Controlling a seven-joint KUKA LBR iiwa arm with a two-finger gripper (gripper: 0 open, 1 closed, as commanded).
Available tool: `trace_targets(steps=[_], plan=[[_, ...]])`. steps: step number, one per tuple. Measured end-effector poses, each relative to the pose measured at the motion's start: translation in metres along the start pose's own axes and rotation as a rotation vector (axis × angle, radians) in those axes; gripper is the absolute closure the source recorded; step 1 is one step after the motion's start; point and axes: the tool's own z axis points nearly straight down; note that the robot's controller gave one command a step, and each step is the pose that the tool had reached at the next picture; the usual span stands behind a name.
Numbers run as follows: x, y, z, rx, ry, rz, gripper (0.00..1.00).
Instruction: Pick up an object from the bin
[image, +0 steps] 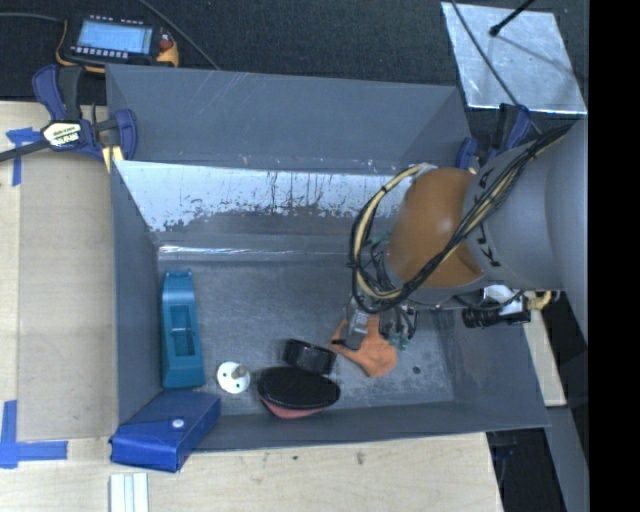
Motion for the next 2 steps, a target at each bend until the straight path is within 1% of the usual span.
trace_targets(steps=[1, 2], plan=[[0.0007, -0.0006, 0.0011, 0.002, 0.002, -0.001, 0.0], [0.0007, -0.0006, 0.0011, 0.002, 0.002, -0.001, 0.0]])
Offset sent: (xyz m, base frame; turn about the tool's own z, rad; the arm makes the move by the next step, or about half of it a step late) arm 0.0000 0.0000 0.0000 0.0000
